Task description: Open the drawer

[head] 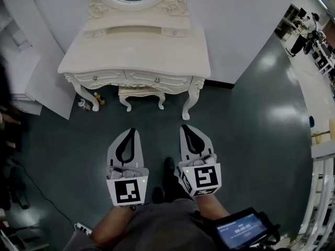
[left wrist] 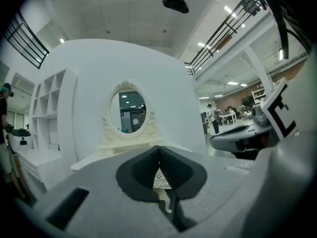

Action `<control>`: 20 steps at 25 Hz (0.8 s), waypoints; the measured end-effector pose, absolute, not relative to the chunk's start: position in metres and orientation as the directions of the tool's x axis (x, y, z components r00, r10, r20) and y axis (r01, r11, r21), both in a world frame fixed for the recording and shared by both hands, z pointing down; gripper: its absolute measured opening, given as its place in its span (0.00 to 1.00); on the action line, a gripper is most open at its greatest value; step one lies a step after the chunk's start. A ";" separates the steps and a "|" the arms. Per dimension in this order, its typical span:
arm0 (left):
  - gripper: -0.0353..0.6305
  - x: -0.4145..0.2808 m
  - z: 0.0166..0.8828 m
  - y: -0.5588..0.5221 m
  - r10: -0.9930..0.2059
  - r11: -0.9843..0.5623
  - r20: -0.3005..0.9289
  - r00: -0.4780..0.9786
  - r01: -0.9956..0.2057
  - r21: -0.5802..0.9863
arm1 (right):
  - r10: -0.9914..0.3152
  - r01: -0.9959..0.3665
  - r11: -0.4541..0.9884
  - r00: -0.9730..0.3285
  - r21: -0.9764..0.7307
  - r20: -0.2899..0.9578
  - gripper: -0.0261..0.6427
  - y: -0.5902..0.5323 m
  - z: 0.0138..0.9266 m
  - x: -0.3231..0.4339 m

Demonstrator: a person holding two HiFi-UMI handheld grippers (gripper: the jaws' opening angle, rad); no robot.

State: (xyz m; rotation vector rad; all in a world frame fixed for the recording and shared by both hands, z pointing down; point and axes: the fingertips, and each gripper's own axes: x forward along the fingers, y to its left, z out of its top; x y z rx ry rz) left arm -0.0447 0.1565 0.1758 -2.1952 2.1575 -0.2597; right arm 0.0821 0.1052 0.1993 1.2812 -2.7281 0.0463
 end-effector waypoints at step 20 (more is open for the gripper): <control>0.08 -0.043 0.123 -0.008 -0.999 0.034 0.009 -0.038 -0.968 -0.248 | -0.717 -0.717 0.697 -0.696 0.023 0.022 0.06 -0.066 0.147 0.064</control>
